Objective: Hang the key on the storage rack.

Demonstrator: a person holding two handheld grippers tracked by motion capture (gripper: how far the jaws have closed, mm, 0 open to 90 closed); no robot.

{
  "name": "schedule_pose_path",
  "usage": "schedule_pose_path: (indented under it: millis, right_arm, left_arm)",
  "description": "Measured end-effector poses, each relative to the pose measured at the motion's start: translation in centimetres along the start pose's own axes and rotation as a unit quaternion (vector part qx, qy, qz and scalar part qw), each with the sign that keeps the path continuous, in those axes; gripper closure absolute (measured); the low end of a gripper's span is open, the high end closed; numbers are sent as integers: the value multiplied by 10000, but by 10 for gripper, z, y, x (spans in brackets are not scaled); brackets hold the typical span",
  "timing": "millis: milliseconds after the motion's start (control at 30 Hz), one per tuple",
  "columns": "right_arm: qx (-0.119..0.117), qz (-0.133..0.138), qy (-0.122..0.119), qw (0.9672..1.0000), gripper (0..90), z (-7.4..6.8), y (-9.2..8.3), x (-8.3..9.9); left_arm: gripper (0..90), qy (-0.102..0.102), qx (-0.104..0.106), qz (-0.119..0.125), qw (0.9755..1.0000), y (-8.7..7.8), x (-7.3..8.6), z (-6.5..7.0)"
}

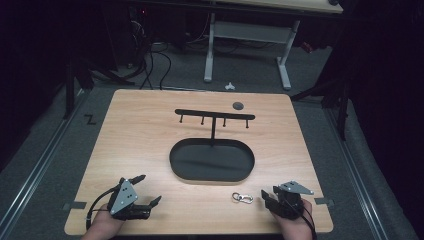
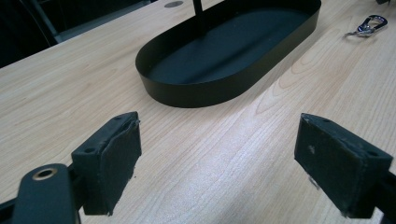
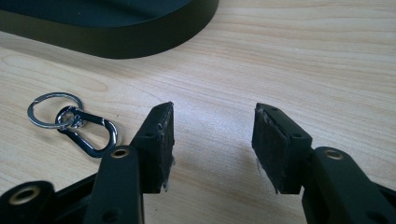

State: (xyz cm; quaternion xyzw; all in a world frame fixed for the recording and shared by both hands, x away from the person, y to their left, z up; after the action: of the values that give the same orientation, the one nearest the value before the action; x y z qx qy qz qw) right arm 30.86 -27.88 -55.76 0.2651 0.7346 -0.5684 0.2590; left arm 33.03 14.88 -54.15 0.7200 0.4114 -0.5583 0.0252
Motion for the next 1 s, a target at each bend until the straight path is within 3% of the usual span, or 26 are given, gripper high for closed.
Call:
schedule_pose_path:
  millis: [100,233,433,600,633,733,1000]
  right_arm:
    - [-59,37,-22,10000,421,-3,-1,-1]
    - [-39,4,-72,10000,408,-5,0,-1]
    - [-15,-170,-312,9994,370,-12,-1,0]
    - [-155,-330,-426,9984,330,-23,-6,-4]
    - [-124,-428,-577,9973,311,-27,-8,-5]
    - [-94,-506,-684,9963,309,-28,-10,-8]
    - [16,-1005,-734,9922,302,-23,-10,-12]
  left_arm:
    - [152,23,32,-20,10000,0,0,1]
    - [152,14,42,-20,10000,0,0,1]
    - [152,-8,5,-11,10000,0,1,0]
    - [152,-17,-5,-27,10000,0,1,0]
    - [152,-20,-8,-35,10000,-1,2,0]
    - [152,-32,-16,-29,10000,-2,2,0]
    - [152,-31,-9,-1,10000,-3,2,0]
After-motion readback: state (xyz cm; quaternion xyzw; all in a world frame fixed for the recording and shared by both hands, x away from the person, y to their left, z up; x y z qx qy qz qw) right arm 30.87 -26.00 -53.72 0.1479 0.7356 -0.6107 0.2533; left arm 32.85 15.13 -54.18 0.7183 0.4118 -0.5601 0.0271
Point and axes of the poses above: each handheld gripper's, and its own axes: y roughly forward along the jaws, x roughly out of its underside, z roughly to its right, the point moved 6 cm from there along y, roughly forward along the jaws, and after that the axes turned 14 degrees about y, right-handed, at the moved point
